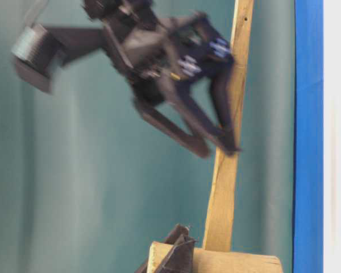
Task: Hit the mark with a hammer.
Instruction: 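Grasp the mallet head with the left gripper, holding it with both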
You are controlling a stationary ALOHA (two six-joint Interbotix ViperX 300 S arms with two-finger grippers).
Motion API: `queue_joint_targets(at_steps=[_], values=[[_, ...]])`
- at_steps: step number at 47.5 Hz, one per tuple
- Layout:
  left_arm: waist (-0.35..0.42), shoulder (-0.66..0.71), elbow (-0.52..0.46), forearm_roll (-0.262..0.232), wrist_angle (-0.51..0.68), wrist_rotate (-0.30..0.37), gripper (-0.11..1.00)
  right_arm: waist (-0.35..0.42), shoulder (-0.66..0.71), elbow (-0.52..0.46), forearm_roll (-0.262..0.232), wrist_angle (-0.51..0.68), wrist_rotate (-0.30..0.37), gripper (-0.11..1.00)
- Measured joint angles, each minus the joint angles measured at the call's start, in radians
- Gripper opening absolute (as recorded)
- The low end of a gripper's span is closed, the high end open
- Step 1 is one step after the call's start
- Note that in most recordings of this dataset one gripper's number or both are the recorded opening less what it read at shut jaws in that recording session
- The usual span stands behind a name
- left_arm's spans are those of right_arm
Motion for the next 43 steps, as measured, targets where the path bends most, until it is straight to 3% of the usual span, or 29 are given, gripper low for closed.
queue_joint_targets(at_steps=[10,14,23,29,43], values=[[-0.003,-0.008,-0.002,-0.002,0.006,0.000,0.45,-0.009,0.046,-0.018,0.020,0.009,0.000,0.90],[-0.008,-0.012,-0.002,0.000,0.009,0.000,0.45,-0.011,0.046,-0.018,0.023,0.011,-0.002,0.84],[-0.017,-0.023,-0.002,0.000,0.025,0.000,0.45,-0.012,0.046,-0.020,0.023,0.014,-0.002,0.28],[-0.015,-0.023,-0.003,0.000,0.038,0.002,0.45,-0.011,0.046,-0.018,0.023,0.025,-0.002,0.04],[-0.015,-0.025,-0.005,0.005,0.048,0.009,0.45,-0.011,0.046,-0.020,0.026,0.031,0.005,0.02]])
